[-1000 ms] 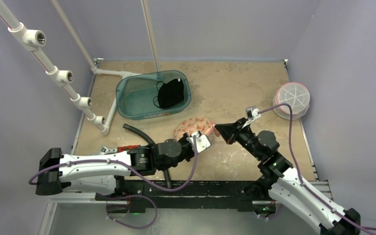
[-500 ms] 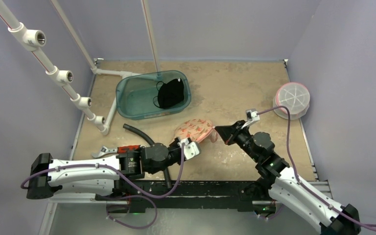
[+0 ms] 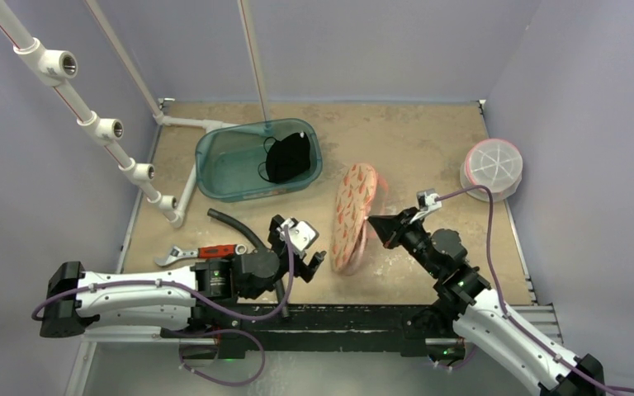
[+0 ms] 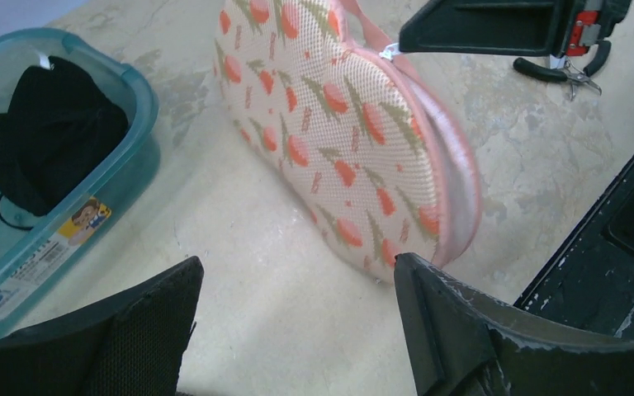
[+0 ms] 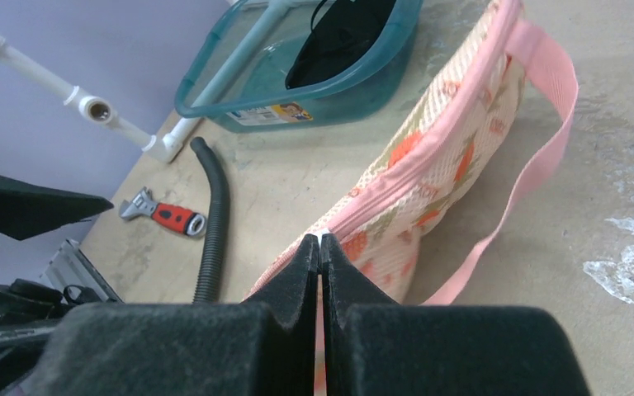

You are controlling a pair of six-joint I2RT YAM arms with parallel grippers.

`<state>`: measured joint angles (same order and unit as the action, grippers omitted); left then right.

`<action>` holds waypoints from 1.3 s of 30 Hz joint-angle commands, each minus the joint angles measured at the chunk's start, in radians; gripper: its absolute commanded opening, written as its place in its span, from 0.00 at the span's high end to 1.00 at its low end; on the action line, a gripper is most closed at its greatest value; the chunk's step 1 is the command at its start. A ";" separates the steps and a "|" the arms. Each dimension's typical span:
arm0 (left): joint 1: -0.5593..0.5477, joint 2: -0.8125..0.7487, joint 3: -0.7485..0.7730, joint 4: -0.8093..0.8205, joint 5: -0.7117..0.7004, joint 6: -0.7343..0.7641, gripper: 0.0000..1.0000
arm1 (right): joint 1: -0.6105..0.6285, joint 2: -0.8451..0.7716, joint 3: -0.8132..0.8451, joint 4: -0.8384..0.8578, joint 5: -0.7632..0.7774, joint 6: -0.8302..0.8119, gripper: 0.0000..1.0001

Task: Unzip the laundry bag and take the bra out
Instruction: Unzip the laundry bag at the center of the board.

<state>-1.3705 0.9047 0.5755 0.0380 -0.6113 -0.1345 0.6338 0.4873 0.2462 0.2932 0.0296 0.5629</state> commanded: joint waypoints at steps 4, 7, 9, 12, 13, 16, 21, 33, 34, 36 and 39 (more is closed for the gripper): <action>-0.004 -0.022 0.121 -0.054 0.002 -0.137 0.12 | -0.002 -0.015 0.012 0.030 -0.092 -0.040 1.00; -0.004 0.071 0.181 0.025 0.059 -0.144 0.11 | -0.003 -0.010 0.006 0.038 -0.110 -0.029 1.00; -0.004 0.171 0.222 0.059 0.055 -0.155 0.10 | -0.003 -0.005 0.007 0.037 -0.111 -0.022 1.00; -0.007 0.296 0.253 0.118 0.031 -0.162 0.09 | -0.003 -0.004 0.008 0.037 -0.111 -0.018 1.00; -0.007 0.333 0.264 0.130 0.017 -0.159 0.08 | -0.003 -0.005 0.009 0.036 -0.112 -0.017 1.00; -0.006 0.431 0.304 0.138 -0.025 -0.140 0.07 | -0.003 -0.004 0.014 0.029 -0.114 -0.018 1.00; -0.005 0.571 0.402 0.048 -0.070 -0.112 0.10 | -0.004 -0.003 0.015 0.032 -0.124 -0.017 1.00; 0.015 0.624 0.357 0.128 -0.112 -0.080 0.72 | -0.003 -0.009 -0.004 0.034 -0.131 -0.015 1.00; 0.016 0.621 0.350 0.132 -0.112 -0.073 0.81 | -0.002 -0.010 -0.005 0.034 -0.129 -0.014 1.00; 0.017 0.616 0.340 0.130 -0.110 -0.046 0.99 | -0.003 -0.008 -0.007 0.034 -0.127 -0.014 1.00; 0.017 0.601 0.320 0.124 -0.086 0.004 1.00 | -0.003 0.002 -0.008 0.039 -0.119 -0.012 1.00</action>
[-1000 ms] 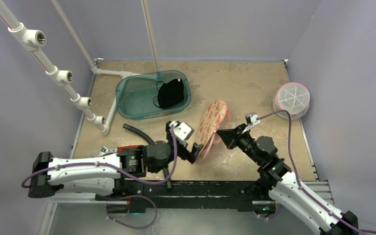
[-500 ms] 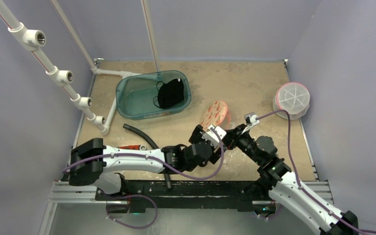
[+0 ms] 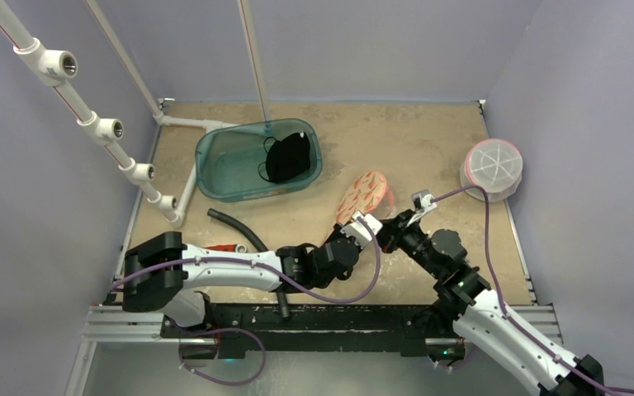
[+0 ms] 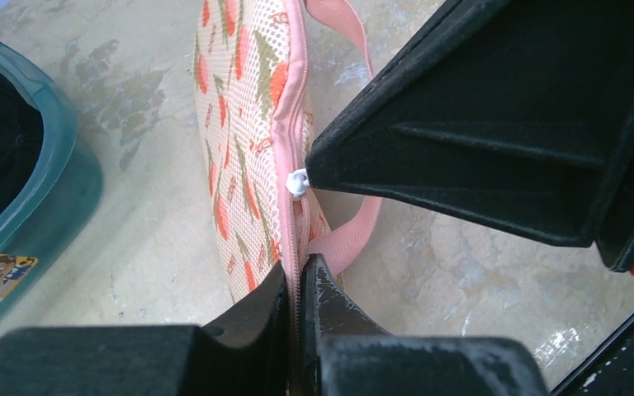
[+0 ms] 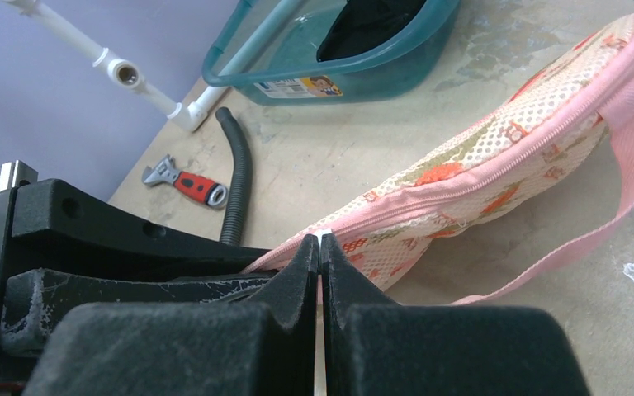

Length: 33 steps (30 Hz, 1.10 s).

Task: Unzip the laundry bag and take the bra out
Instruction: Unzip the laundry bag at the center of the board.

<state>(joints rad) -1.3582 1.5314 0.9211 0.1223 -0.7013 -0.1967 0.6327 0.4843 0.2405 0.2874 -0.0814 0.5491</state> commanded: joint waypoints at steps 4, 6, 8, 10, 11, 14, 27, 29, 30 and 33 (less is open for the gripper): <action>0.004 -0.077 -0.075 0.026 0.037 0.120 1.00 | -0.001 0.035 -0.008 0.059 0.021 0.007 1.00; 0.004 -0.111 -0.096 0.007 0.056 0.131 1.00 | -0.003 0.060 -0.018 0.066 0.053 0.015 1.00; 0.001 -0.146 -0.118 -0.010 0.065 0.143 1.00 | -0.002 0.088 -0.023 0.068 0.077 0.027 1.00; 0.001 -0.175 -0.141 -0.024 0.068 0.151 1.00 | -0.002 0.103 -0.029 0.073 0.123 0.046 1.00; 0.002 -0.190 -0.151 -0.031 0.072 0.156 1.00 | -0.002 0.105 -0.034 0.077 0.143 0.053 1.00; 0.001 -0.231 -0.171 -0.054 0.083 0.169 1.00 | -0.001 0.105 -0.035 0.069 0.205 0.075 1.00; 0.000 -0.369 -0.255 -0.118 0.061 0.137 1.00 | -0.002 0.074 -0.016 -0.033 0.373 0.144 1.00; 0.000 -0.393 -0.267 -0.120 0.059 0.135 1.00 | -0.002 0.066 -0.007 -0.057 0.410 0.148 1.00; 0.001 -0.401 -0.270 -0.121 0.057 0.130 1.00 | -0.002 0.062 -0.002 -0.070 0.432 0.149 1.00; 0.000 -0.426 -0.287 -0.119 0.065 0.105 1.00 | -0.002 0.044 0.003 -0.100 0.498 0.162 1.00</action>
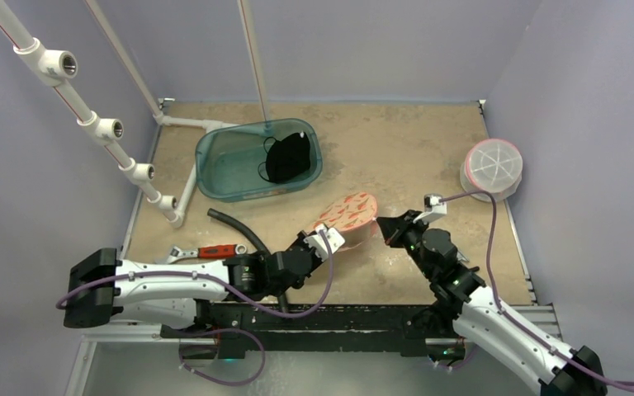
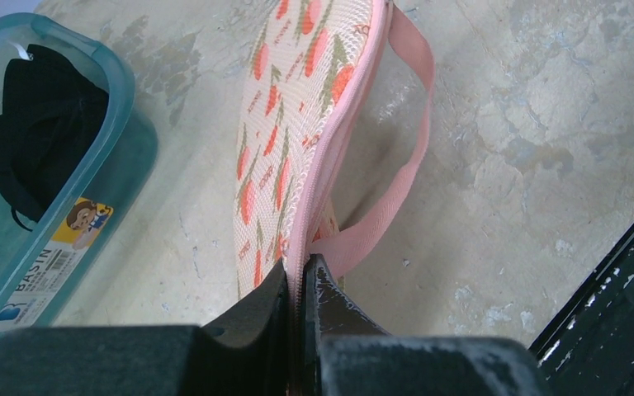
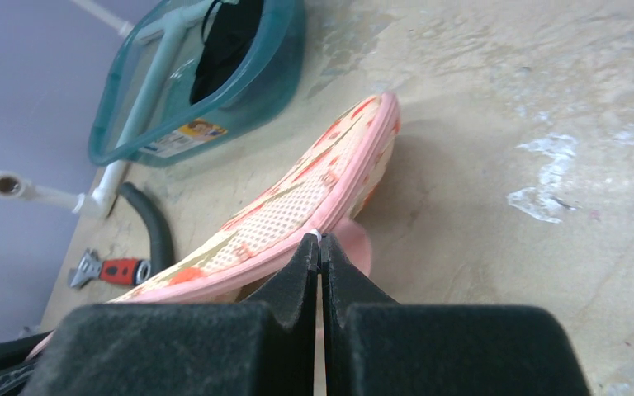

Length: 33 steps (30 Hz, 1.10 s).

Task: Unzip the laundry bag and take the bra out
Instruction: Unzip the laundry bag at the center of the board.

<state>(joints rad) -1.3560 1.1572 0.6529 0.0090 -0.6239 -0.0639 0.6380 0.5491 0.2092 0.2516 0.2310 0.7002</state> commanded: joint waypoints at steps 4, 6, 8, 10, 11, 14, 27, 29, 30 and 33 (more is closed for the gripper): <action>-0.002 -0.056 -0.028 -0.007 -0.013 -0.053 1.00 | -0.006 -0.038 0.023 -0.091 0.239 0.047 1.00; -0.002 -0.054 -0.031 -0.007 -0.030 -0.069 1.00 | -0.008 -0.049 0.018 -0.104 0.244 0.060 1.00; -0.002 -0.057 -0.042 -0.007 -0.048 -0.089 1.00 | -0.008 -0.073 0.007 -0.102 0.227 0.056 1.00; -0.002 -0.060 -0.055 0.008 -0.072 -0.113 1.00 | -0.008 -0.098 -0.011 -0.075 0.172 0.032 1.00; -0.002 -0.060 -0.062 0.014 -0.089 -0.130 0.93 | -0.008 -0.105 -0.021 -0.053 0.130 0.011 1.00; -0.003 -0.063 -0.063 0.014 -0.123 -0.164 0.53 | -0.008 -0.115 -0.029 -0.031 0.053 -0.014 1.00; -0.002 -0.030 0.127 0.104 0.122 -0.086 0.29 | -0.008 -0.131 -0.009 -0.063 -0.010 -0.045 1.00; -0.003 0.047 0.180 0.106 0.150 -0.070 0.28 | -0.006 -0.132 -0.012 -0.064 -0.022 -0.045 1.00; -0.003 0.085 0.201 0.118 0.159 -0.059 0.28 | -0.007 -0.132 -0.013 -0.063 -0.028 -0.044 1.00; -0.004 0.202 0.250 0.143 0.167 -0.026 0.27 | -0.007 -0.133 -0.015 -0.057 -0.039 -0.040 1.00</action>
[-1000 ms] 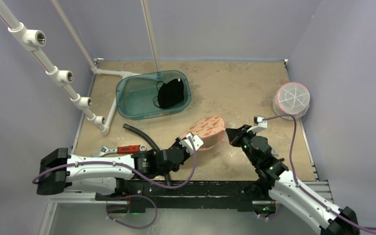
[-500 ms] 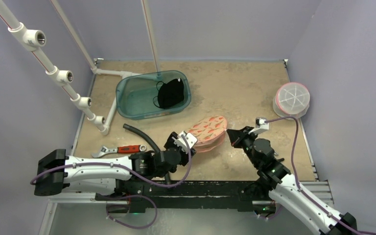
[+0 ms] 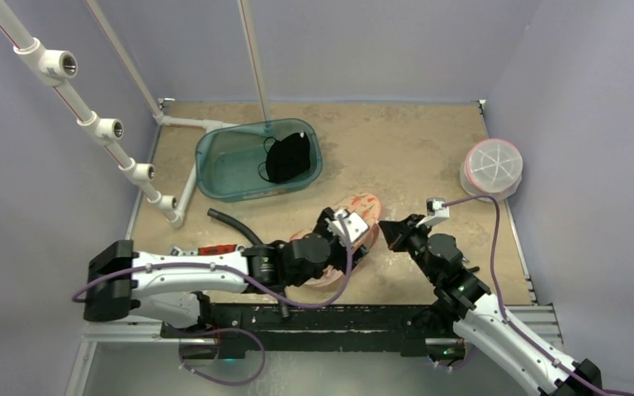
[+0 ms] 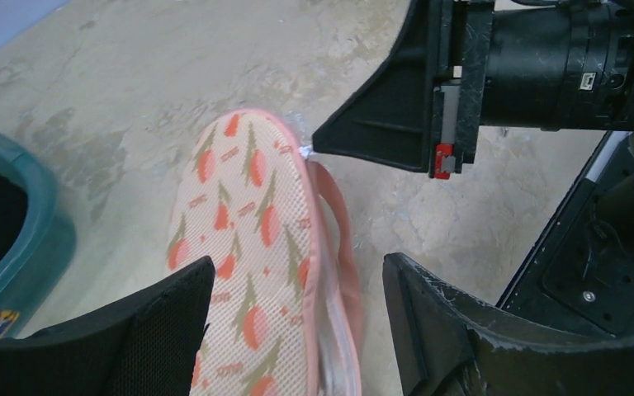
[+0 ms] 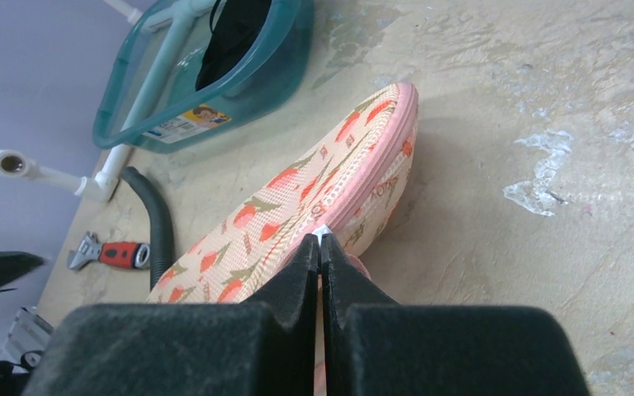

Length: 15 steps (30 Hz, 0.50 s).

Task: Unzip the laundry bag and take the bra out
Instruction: Unzip the laundry bag at the center of the board.

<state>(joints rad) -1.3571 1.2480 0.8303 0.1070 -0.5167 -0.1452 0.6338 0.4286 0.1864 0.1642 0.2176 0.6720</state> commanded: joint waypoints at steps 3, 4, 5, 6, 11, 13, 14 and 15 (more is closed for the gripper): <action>-0.003 0.215 0.109 0.080 0.031 0.101 0.26 | -0.004 -0.009 -0.002 0.046 -0.035 -0.003 1.00; -0.002 0.244 0.122 0.087 0.009 0.108 0.24 | -0.003 -0.006 -0.004 0.050 -0.038 -0.002 1.00; 0.000 0.273 0.131 0.098 -0.007 0.115 0.22 | -0.003 -0.007 -0.006 0.054 -0.038 0.001 1.00; 0.006 0.297 0.141 0.107 -0.006 0.123 0.22 | -0.003 -0.005 -0.008 0.056 -0.040 0.001 1.00; 0.032 0.398 0.194 0.126 0.022 0.141 0.23 | -0.004 -0.014 -0.009 0.060 -0.054 0.005 1.00; 0.043 0.430 0.213 0.127 0.024 0.141 0.25 | -0.003 -0.018 -0.010 0.060 -0.057 0.005 1.00; 0.050 0.443 0.220 0.126 0.022 0.141 0.27 | -0.003 -0.021 -0.011 0.060 -0.061 0.005 1.00; 0.058 0.451 0.223 0.133 0.023 0.141 0.28 | -0.003 -0.027 -0.013 0.059 -0.062 0.006 1.00</action>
<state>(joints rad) -1.3254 1.6726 0.9920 0.1722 -0.4999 -0.0273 0.6338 0.4240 0.1795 0.1783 0.1810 0.6735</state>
